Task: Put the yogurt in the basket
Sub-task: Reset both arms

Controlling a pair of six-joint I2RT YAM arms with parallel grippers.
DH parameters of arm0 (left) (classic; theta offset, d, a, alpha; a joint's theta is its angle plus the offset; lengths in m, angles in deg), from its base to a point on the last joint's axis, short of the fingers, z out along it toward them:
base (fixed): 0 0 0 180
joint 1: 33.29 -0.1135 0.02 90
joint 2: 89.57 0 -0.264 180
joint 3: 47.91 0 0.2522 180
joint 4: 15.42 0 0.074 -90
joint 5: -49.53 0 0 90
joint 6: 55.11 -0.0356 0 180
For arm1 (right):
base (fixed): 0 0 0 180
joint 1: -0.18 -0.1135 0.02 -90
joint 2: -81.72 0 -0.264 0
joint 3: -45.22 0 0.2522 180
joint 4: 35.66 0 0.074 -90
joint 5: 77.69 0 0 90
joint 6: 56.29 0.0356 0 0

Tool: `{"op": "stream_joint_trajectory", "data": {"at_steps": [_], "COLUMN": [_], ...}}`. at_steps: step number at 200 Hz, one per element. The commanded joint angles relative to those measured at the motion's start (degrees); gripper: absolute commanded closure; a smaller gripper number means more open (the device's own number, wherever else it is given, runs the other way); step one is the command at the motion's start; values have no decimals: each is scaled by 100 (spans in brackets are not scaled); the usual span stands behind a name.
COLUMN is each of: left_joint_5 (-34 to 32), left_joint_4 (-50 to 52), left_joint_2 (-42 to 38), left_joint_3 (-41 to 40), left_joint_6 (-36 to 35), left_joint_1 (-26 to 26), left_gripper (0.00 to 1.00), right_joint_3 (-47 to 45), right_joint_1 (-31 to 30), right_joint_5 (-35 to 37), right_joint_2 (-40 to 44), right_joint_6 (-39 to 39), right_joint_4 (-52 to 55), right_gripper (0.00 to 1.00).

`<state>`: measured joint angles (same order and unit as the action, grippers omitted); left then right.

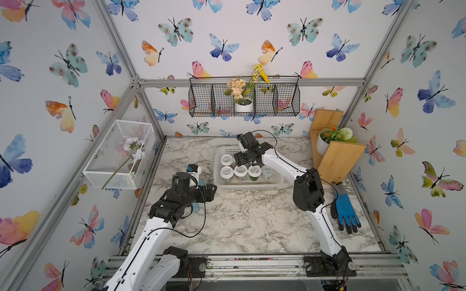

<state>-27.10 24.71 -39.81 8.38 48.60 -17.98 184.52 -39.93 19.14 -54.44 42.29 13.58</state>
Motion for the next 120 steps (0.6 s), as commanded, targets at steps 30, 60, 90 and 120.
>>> {"op": "stream_joint_trajectory", "data": {"at_steps": [30,60,90,120], "left_joint_5": [210,232,245,245], "left_joint_4": [-106,-112,-114,-123], "left_joint_2": [-61,-54,-68,-72], "left_joint_3": [-77,-86,-84,-95], "left_joint_6": [-57,-54,-58,-55], "left_joint_1": [-37,-36,-35,-37], "left_gripper": [14,14,14,14], "right_joint_3": [230,265,340,293], "right_joint_1": [-31,-31,-31,-31], "right_joint_5": [-318,-413,-583,-705], "right_joint_2": [54,-8,-103,-165], "right_joint_6": [166,173,197,197], "right_joint_4": [-230,-309,-312,-302], "right_gripper": [19,25,31,39]}}
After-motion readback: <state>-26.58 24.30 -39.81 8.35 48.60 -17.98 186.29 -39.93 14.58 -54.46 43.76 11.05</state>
